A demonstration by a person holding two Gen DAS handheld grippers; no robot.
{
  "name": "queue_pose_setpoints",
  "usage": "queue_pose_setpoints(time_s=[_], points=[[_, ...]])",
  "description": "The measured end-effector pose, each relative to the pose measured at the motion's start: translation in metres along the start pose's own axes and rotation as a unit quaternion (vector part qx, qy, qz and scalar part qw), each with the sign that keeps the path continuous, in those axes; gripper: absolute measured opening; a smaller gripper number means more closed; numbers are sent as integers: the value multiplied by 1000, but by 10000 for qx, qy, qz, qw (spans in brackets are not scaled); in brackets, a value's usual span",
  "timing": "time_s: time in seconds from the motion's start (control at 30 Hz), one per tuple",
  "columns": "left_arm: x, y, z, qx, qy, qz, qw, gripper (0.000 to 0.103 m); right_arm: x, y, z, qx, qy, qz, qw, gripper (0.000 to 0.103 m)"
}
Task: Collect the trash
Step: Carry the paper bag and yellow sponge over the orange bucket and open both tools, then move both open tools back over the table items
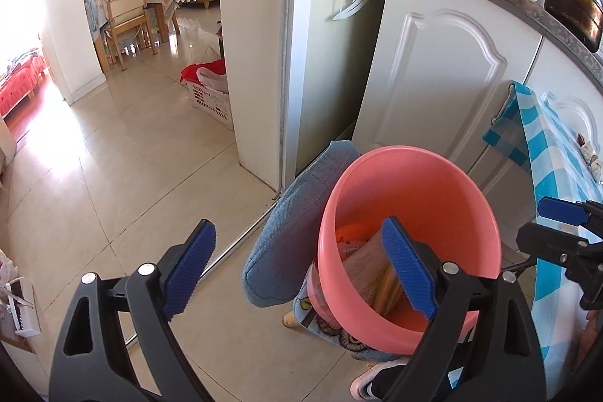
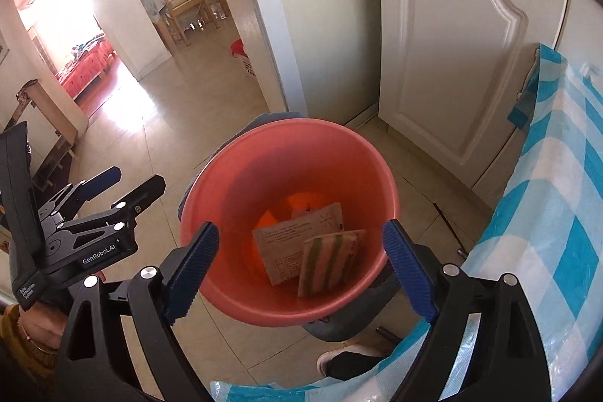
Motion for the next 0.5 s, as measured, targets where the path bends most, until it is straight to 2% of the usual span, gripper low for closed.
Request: queue_pose_setpoints(time_s=[0.17, 0.5], points=[[-6, -3, -4, 20, -67, -7, 10000, 90, -11, -2, -14, -183, -105, 245, 9995, 88], [-25, -12, -12, 95, -320, 7, 9994, 90, -40, -5, -56, -718, -683, 595, 9933, 88]])
Point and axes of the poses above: each gripper's, at about its wrist camera, not at the fingertips, and z roughly the way its jaws point, x to its left, y to its top, the point moved 9 cm from there along z, roughly the way its jaws point, and after that the axes turned 2 degrees about -z, right-handed, at the moved point
